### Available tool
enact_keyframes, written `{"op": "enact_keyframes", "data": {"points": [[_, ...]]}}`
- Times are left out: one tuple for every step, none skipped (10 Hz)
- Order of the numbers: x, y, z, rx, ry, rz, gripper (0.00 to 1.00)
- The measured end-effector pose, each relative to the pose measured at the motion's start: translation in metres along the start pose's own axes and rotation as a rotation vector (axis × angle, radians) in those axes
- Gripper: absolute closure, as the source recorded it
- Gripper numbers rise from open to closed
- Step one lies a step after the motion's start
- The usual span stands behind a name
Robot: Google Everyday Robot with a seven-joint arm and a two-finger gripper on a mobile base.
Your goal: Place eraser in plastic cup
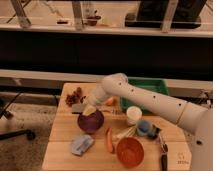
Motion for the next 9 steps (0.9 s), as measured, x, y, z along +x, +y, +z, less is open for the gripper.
{"op": "enact_keyframes", "data": {"points": [[0.005, -0.002, -0.005, 0.005, 0.0, 0.005, 1.0], [0.011, -0.003, -0.01, 0.011, 0.001, 0.01, 1.0], [0.015, -0.005, -0.014, 0.016, 0.002, 0.016, 1.0], [0.02, -0.006, -0.018, 0.021, 0.002, 0.021, 1.0], [0.024, -0.007, -0.022, 0.024, 0.001, 0.025, 1.0], [0.027, -0.007, -0.023, 0.024, 0.0, 0.028, 1.0], [0.033, -0.007, -0.028, 0.027, -0.001, 0.033, 1.0], [0.039, -0.008, -0.033, 0.032, -0.001, 0.042, 1.0], [0.046, -0.008, -0.036, 0.033, 0.001, 0.047, 1.0]]}}
